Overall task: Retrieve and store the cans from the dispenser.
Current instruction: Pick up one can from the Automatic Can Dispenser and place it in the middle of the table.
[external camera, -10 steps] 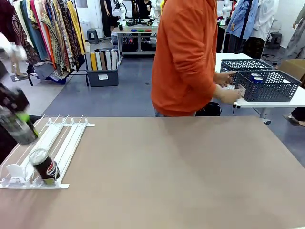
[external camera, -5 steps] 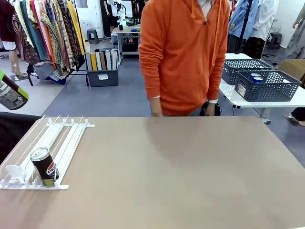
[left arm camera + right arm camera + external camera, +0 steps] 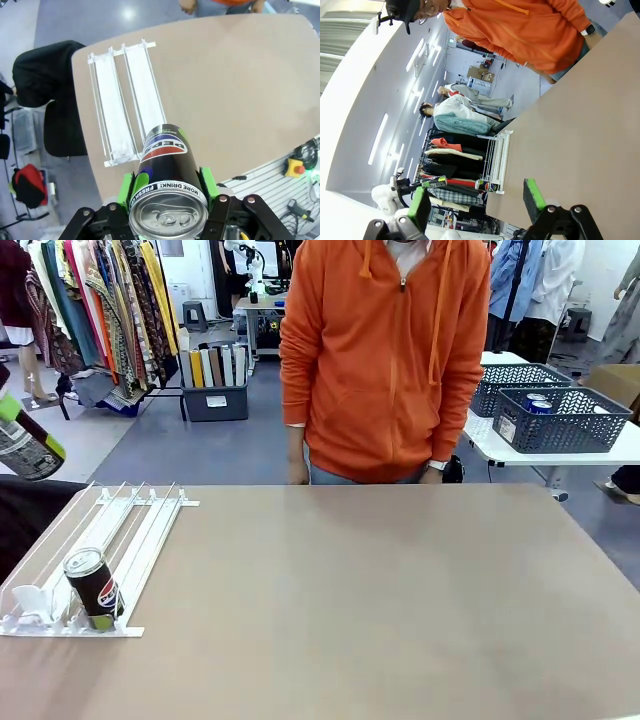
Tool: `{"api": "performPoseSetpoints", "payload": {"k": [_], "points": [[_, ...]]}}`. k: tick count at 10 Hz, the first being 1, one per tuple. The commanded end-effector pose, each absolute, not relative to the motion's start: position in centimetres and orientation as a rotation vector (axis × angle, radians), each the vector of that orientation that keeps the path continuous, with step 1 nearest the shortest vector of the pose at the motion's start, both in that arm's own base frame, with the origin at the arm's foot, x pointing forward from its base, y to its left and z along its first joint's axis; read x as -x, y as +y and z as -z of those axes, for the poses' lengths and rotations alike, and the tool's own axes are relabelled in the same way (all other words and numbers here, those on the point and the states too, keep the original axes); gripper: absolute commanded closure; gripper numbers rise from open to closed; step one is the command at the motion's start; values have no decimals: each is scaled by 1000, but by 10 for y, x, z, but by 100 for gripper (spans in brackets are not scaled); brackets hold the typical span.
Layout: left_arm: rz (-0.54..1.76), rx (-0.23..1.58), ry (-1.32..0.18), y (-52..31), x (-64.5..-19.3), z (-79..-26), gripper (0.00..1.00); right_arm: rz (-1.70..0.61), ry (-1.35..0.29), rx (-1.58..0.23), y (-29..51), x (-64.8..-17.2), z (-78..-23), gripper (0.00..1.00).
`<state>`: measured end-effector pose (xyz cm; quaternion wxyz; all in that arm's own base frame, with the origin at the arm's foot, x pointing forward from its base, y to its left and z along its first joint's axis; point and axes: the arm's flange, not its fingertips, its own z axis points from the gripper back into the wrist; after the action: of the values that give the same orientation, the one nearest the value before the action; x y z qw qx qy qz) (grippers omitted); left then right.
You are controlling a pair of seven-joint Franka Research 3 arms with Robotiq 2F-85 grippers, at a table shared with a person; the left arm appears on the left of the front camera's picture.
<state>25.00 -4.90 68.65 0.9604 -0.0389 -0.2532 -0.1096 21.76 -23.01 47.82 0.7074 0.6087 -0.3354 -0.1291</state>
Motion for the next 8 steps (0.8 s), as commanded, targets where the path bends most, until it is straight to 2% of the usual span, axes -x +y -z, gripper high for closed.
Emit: {"api": "performPoseSetpoints", "payload": {"k": [1, 2, 4, 6, 7, 8], "points": [[288, 121, -486, -70, -268, -678, 100, 277, -777, -1367, -230, -220, -481, 0], [414, 204, -426, -129, -300, -666, 100, 277, -777, -1367, -230, -220, -481, 0], [631, 223, -367, -261, -340, -643, 100, 277, -777, -1367, -230, -220, -481, 0], [809, 124, -320, -406, -360, -588, 100, 277, -777, -1367, -230, -220, -481, 0], [900, 44, -248, -451, -364, -562, 100, 277, -777, -1367, -230, -220, -481, 0], [942, -12, -253, -481, -364, -541, 100, 277, -777, -1367, -230, -220, -481, 0]]}}
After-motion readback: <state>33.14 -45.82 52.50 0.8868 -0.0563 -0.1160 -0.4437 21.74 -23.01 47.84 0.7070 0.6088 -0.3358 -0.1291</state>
